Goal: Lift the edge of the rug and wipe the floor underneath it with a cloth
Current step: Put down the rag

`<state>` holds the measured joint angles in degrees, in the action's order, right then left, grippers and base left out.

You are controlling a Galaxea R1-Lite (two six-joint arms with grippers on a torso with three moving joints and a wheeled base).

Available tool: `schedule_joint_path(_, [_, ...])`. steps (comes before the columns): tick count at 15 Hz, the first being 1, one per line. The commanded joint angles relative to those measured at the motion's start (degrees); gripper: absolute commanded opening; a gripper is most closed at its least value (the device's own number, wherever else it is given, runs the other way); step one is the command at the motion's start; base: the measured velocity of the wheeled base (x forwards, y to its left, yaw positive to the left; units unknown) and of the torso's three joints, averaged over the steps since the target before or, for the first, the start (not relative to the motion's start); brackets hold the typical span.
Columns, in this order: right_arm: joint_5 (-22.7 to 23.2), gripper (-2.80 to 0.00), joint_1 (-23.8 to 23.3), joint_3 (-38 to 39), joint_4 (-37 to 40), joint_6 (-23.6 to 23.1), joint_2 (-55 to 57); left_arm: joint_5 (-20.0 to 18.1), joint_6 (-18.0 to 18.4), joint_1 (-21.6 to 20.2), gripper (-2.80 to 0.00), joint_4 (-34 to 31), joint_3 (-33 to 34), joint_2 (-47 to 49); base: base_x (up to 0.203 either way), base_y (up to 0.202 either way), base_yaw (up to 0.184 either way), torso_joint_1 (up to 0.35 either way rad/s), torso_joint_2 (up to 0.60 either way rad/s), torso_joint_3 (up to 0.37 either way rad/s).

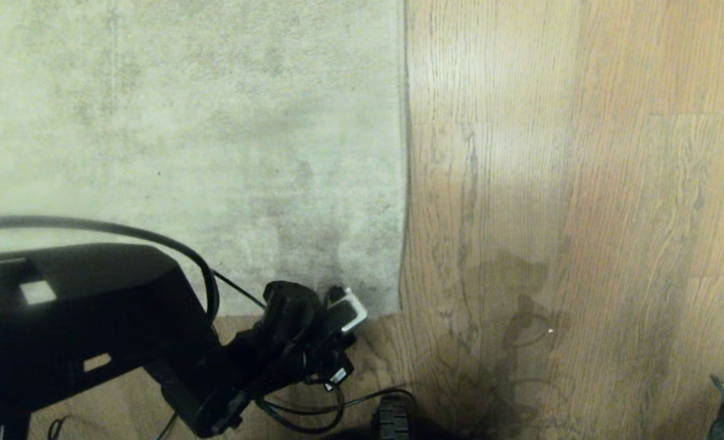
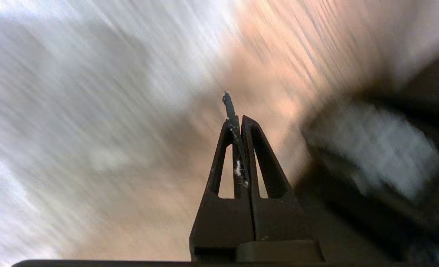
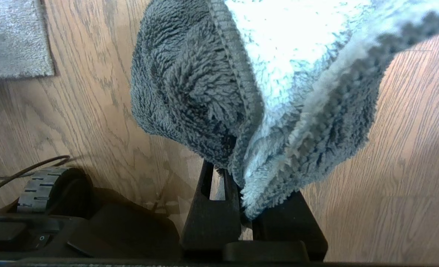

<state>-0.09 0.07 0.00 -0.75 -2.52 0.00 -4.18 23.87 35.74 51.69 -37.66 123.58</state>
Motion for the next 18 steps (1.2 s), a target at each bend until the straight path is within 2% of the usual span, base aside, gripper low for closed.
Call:
schedule_joint_path(1, [0.0,-2.8,0.0,0.0,0.0,0.0,0.1,1.6,0.1,-0.5,-2.8,3.8,-3.2,2.0,0.0,0.0,0.0,0.0,0.0,0.0])
schedule_joint_path(3, [0.0,-2.8,0.0,0.0,0.0,0.0,0.0,3.6,-0.3,-0.6,-2.8,7.3,-3.3,1.9,0.0,0.0,0.0,0.0,0.0,0.0])
schedule_joint_path(6, [0.0,-2.8,0.0,0.0,0.0,0.0,0.0,4.5,-0.4,-1.0,-2.8,11.0,-3.6,2.9,0.0,0.0,0.0,0.0,0.0,0.0])
schedule_joint_path(11, [0.0,-2.8,0.0,0.0,0.0,0.0,0.1,4.4,0.5,-1.4,-2.8,11.6,-2.9,4.2,0.0,0.0,0.0,0.0,0.0,0.0])
schedule_joint_path(16, [0.0,-2.8,0.0,0.0,0.0,0.0,0.1,4.2,3.8,-3.1,-2.8,11.8,-2.9,4.5,0.0,0.0,0.0,0.0,0.0,0.0])
schedule_joint_path(18, [0.0,-2.8,0.0,0.0,0.0,0.0,0.1,4.2,3.8,-3.2,-2.8,11.8,-2.8,3.8,0.0,0.0,0.0,0.0,0.0,0.0])
